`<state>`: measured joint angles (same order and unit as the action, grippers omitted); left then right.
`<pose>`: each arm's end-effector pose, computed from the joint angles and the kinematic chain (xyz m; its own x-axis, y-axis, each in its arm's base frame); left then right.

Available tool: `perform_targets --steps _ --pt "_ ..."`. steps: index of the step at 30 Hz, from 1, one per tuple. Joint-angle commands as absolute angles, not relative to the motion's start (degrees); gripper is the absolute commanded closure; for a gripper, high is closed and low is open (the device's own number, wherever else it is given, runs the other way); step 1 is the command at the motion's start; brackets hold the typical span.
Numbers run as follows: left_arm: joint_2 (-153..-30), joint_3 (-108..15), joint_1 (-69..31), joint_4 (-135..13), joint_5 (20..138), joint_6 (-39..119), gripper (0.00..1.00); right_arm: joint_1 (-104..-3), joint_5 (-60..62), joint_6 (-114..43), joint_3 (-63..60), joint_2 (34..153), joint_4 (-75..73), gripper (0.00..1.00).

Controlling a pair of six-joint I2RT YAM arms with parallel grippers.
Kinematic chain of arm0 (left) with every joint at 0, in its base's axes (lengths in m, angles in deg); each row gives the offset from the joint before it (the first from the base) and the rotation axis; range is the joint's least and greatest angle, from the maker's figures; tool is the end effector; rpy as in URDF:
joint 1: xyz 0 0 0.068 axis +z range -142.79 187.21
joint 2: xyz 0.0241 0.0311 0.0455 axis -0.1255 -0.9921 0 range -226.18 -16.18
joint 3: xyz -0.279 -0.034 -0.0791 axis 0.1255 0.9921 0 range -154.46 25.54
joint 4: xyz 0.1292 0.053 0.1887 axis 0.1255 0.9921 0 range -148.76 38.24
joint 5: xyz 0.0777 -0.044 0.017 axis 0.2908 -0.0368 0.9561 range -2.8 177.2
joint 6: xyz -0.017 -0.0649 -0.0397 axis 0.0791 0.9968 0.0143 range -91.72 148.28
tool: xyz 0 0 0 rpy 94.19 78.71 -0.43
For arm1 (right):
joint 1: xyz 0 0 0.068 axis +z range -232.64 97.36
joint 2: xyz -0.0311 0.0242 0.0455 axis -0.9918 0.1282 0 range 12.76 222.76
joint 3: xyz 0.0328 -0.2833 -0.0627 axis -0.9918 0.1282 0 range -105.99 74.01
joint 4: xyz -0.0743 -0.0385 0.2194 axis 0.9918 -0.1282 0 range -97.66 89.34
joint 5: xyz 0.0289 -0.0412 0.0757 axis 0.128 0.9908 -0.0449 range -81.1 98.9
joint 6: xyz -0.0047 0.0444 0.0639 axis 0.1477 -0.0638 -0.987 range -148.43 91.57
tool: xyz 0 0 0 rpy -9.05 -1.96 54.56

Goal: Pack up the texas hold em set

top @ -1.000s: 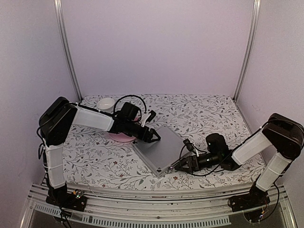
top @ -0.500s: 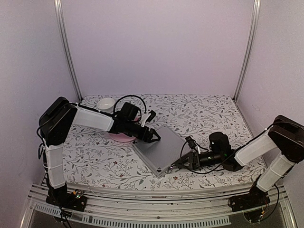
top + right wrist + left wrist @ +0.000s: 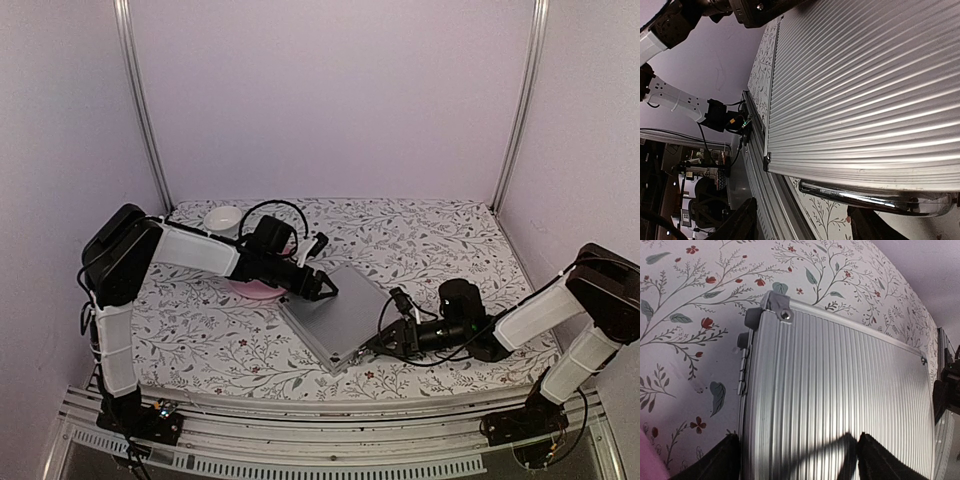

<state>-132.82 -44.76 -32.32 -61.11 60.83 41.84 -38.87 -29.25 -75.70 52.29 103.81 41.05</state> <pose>0.3176 -0.3003 0.1592 -0.7122 0.3155 -0.6271 0.6684 0.5776 -0.4686 0.1663 0.2161 0.1574 -0.9171 -0.0784 -0.3909 -0.3914 0.3641 0.8452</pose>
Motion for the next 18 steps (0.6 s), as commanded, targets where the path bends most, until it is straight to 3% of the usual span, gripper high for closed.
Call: perform_targets --steps 1,10,18 --pt "-131.5 -42.9 -33.7 -59.1 57.9 41.9 0.2 -37.7 -28.0 -76.1 51.1 104.5 43.1 0.38" --pt "-129.5 -41.4 -33.7 -61.2 59.1 42.6 0.2 -37.4 -24.3 -74.5 55.9 97.4 36.4 0.39" --pt "-129.6 -41.6 -33.7 -61.3 57.7 43.0 0.2 -33.3 -14.2 -73.4 55.0 97.3 29.5 0.64"
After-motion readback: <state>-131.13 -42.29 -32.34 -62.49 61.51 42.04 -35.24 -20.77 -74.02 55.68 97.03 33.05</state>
